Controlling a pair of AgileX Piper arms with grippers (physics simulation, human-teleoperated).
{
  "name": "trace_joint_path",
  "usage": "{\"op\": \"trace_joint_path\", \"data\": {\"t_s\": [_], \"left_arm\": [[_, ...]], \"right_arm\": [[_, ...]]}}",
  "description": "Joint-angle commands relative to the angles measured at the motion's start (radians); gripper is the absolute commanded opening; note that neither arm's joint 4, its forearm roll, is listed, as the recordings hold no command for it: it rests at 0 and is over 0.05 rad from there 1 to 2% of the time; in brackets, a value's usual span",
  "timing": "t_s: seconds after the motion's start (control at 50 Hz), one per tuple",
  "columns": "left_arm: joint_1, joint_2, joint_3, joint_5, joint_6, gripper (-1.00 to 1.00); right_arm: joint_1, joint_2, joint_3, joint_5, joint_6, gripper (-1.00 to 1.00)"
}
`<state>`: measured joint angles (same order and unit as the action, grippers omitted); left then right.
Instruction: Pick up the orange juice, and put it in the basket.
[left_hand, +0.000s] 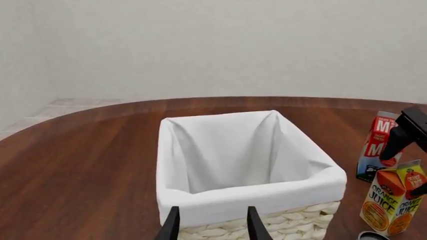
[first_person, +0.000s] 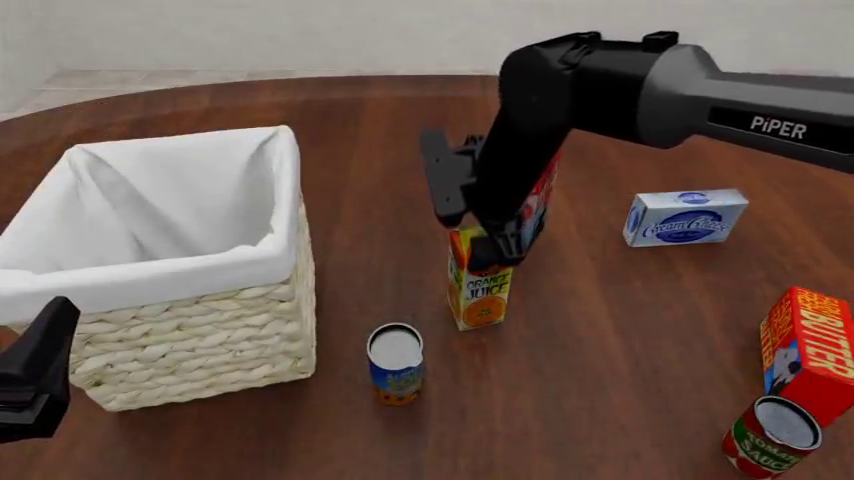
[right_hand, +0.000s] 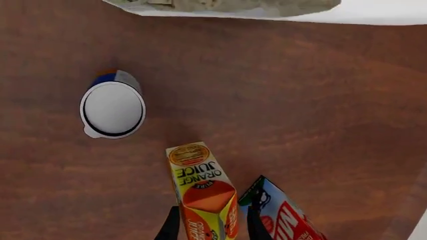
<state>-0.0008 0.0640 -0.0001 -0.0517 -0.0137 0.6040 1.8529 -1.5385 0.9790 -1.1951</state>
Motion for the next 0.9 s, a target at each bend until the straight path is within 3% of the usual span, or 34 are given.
{"op": "trace_joint_path", "data": {"t_s": [0.02, 0.16, 0.44, 0.7, 0.9], "left_arm": [[-0.001, -0.001, 0.000, 0.001, 0.000, 1.00], [-0.001, 0.000, 0.000, 0.000, 0.000, 1.00], [-0.002, 0.001, 0.000, -0.001, 0.003, 1.00], [-0.001, 0.000, 0.000, 0.000, 0.004, 1.00], [-0.001, 0.000, 0.000, 0.000, 0.005, 1.00]], "right_arm": [[0.004, 0.016, 0.029, -0.025, 0.021, 1.00], [-0.003, 0.024, 0.077, -0.053, 0.032, 1.00], [-0.082, 0.047, 0.079, -0.066, -0.016, 1.00], [-0.091, 0.060, 0.092, -0.090, -0.021, 1.00], [-0.086, 0.053, 0.116, -0.118, -0.055, 1.00]]}}
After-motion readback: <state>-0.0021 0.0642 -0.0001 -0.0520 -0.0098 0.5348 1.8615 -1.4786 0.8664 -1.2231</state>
